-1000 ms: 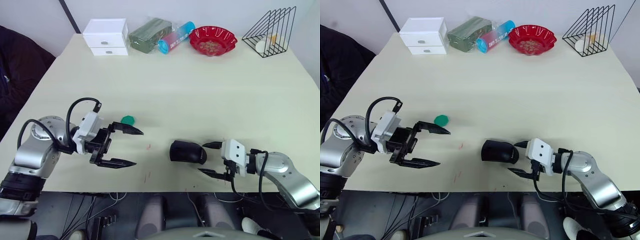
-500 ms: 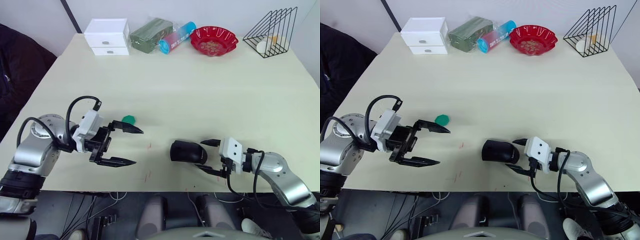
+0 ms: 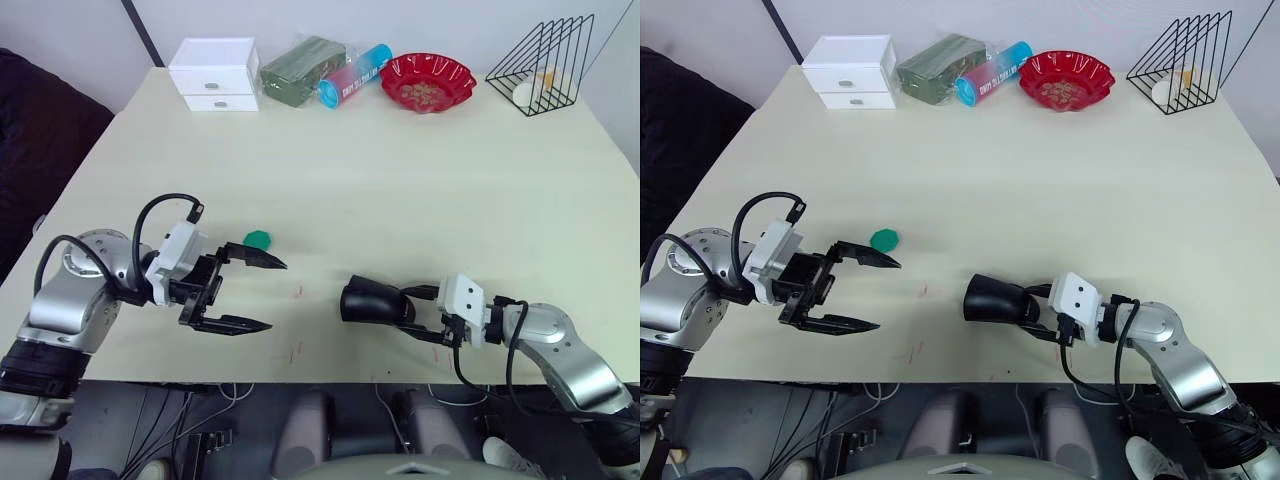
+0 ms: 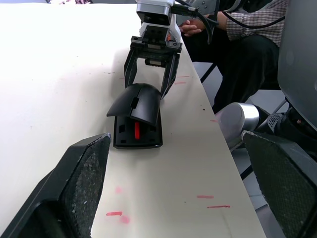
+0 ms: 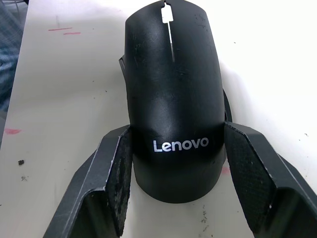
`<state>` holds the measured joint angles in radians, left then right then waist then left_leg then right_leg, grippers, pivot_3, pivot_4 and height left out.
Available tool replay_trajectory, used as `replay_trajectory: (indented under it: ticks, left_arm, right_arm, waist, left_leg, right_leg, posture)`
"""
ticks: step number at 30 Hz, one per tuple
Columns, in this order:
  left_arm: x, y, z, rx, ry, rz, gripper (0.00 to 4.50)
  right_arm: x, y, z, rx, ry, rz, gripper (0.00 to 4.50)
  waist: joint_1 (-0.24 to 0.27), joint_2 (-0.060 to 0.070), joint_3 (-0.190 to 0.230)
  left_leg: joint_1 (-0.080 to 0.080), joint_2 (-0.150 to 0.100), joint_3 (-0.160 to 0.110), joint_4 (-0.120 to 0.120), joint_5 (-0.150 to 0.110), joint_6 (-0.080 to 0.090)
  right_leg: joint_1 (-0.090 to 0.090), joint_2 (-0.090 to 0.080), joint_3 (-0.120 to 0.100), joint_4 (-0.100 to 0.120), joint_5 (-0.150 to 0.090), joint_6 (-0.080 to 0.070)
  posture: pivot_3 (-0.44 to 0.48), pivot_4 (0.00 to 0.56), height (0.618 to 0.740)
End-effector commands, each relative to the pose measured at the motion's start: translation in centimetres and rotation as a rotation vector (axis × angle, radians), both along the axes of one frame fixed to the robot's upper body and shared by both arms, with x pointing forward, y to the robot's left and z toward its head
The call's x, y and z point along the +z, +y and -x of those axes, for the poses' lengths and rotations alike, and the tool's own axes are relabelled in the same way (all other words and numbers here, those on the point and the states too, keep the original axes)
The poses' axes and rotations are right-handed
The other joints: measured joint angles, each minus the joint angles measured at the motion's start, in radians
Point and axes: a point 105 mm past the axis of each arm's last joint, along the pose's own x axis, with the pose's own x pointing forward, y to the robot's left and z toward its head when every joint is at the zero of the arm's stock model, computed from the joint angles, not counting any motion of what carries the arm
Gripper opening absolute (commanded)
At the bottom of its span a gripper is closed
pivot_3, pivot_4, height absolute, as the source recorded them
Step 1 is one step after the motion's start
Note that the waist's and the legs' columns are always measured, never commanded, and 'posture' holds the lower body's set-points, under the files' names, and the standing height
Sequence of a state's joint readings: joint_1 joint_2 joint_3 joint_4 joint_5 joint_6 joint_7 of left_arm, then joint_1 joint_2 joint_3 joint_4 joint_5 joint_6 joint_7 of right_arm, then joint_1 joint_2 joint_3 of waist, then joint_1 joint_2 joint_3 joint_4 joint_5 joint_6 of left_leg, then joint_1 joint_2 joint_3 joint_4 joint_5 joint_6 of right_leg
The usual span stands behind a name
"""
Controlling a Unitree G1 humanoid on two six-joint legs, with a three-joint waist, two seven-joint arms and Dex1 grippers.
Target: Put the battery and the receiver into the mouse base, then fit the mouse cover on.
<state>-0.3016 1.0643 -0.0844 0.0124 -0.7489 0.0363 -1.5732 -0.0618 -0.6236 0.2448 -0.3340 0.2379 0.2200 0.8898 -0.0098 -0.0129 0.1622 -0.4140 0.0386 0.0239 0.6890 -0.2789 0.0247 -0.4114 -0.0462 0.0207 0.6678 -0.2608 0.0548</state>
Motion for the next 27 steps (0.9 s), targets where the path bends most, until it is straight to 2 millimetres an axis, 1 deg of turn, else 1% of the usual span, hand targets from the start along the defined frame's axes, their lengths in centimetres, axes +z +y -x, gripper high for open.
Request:
replay_trajectory:
  ticks: [1,6,8,11,13,18,21,24,27]
  left_arm:
    - [0.8,0.1,0.4,-0.046,-0.026,-0.009,4.50]
    - [0.8,0.1,0.4,-0.048,-0.027,-0.009,4.50]
    - [0.8,0.1,0.4,-0.050,-0.027,-0.008,4.50]
    - [0.7,-0.1,0.4,-0.053,-0.027,-0.006,4.50]
    - [0.7,-0.2,0.4,-0.056,-0.028,-0.003,4.50]
    - [0.5,-0.3,0.4,-0.059,-0.029,0.001,4.50]
    - [0.3,-0.4,0.5,-0.060,-0.028,0.003,4.50]
    - [0.4,-0.4,0.4,-0.059,-0.029,0.005,4.50]
    - [0.4,-0.3,0.4,-0.056,-0.029,0.005,4.50]
  right_arm:
    - [1.5,-0.4,-0.1,0.001,-0.050,0.008,2.25]
    - [3.1,-0.6,0.1,0.035,-0.039,0.058,2.25]
    - [3.6,-0.4,0.3,0.061,-0.022,0.109,2.25]
    - [4.3,0.0,0.5,0.081,0.012,0.158,2.25]
    - [5.0,0.4,0.4,0.103,-0.007,0.207,2.25]
    - [6.1,1.1,0.3,0.115,0.013,0.280,2.25]
    - [7.2,1.6,-0.2,0.118,-0.018,0.350,2.25]
    - [7.5,1.6,-0.4,0.127,-0.030,0.417,2.25]
    - [8.2,2.3,-1.3,0.072,-0.034,0.461,2.25]
  waist:
    - [0.000,0.000,0.000]
    - [0.000,0.000,0.000]
    - [-0.003,0.000,0.000]
    - [-0.002,0.000,0.000]
    - [-0.002,0.000,0.000]
    - [0.000,0.000,0.000]
    - [-0.002,0.001,0.001]
    - [-0.003,0.001,0.000]
    - [-0.003,0.001,0.000]
  left_leg:
    - [0.000,0.000,0.000,0.000,0.000,0.000]
    - [0.000,0.000,0.000,0.001,0.000,0.000]
    - [0.000,0.000,0.000,0.001,0.000,0.000]
    - [0.001,0.000,0.000,0.001,0.000,0.000]
    - [0.001,0.000,0.000,0.001,0.000,0.000]
    - [0.000,0.000,0.000,0.001,0.000,0.000]
    - [0.000,0.000,0.000,0.002,0.000,0.000]
    - [0.000,0.000,0.000,0.002,0.000,0.000]
    - [0.000,0.000,-0.001,0.002,0.000,0.000]
  right_leg:
    - [0.000,0.000,0.000,0.000,0.000,0.000]
    - [0.000,0.000,0.000,0.001,0.000,0.000]
    - [0.000,0.000,0.000,0.002,0.000,0.000]
    - [0.000,0.000,0.001,0.003,0.000,0.000]
    - [0.000,0.000,0.000,0.003,0.000,0.000]
    - [-0.001,0.000,0.000,0.003,0.000,0.000]
    - [-0.001,0.000,0.000,0.003,0.000,0.000]
    - [-0.002,0.000,0.001,0.004,0.000,0.000]
    - [-0.002,0.000,0.000,0.004,0.000,-0.001]
  posture:
    - [0.000,0.150,0.740]
    - [0.000,0.150,0.740]
    - [0.000,0.150,0.740]
    - [0.000,0.150,0.740]
    - [0.000,0.150,0.740]
    - [0.000,0.150,0.740]
    - [0.000,0.150,0.740]
    - [0.000,0.150,0.740]
    - [0.000,0.150,0.740]
